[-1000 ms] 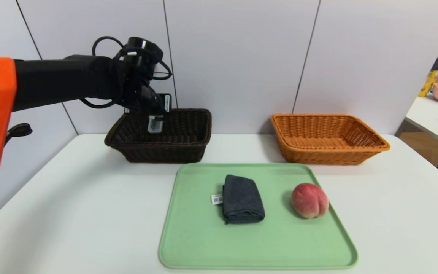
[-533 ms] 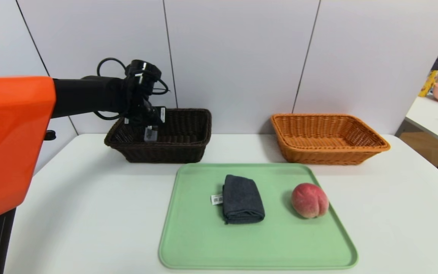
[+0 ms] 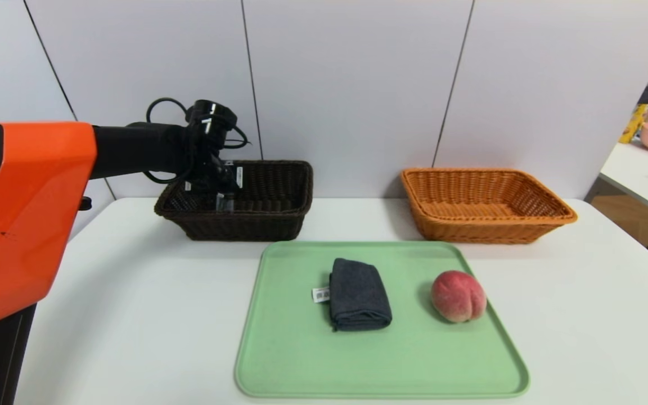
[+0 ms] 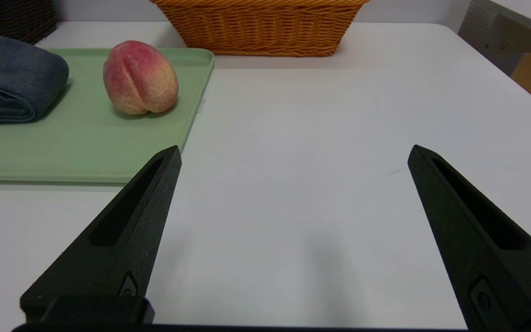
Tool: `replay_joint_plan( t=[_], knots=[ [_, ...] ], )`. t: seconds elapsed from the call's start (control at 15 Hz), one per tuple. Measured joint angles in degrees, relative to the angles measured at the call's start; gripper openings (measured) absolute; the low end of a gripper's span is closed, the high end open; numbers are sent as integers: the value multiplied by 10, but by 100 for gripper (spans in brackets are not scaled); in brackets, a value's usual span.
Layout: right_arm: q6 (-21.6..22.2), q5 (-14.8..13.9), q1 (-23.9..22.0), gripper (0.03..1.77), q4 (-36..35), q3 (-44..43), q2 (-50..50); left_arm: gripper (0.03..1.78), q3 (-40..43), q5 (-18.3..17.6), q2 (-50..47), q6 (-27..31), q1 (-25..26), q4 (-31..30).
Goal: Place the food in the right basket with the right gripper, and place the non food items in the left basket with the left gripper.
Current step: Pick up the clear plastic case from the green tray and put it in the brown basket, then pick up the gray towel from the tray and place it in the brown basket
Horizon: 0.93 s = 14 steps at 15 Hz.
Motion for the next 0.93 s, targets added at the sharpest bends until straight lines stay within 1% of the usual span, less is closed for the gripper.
replay_joint_plan(
  t=[0.2, 0.4, 0.67, 0.93],
  knots=[
    [0, 0, 0, 170, 0, 0, 0, 105, 0, 0, 1, 0, 0, 3],
    [0, 0, 0, 170, 0, 0, 0, 127, 0, 0, -3, 2, 1, 4],
    [0, 0, 0, 170, 0, 0, 0, 144, 4, -1, -42, 17, -8, 28],
    [0, 0, 0, 170, 0, 0, 0, 154, 21, -2, -99, 23, -65, 90]
  ],
)
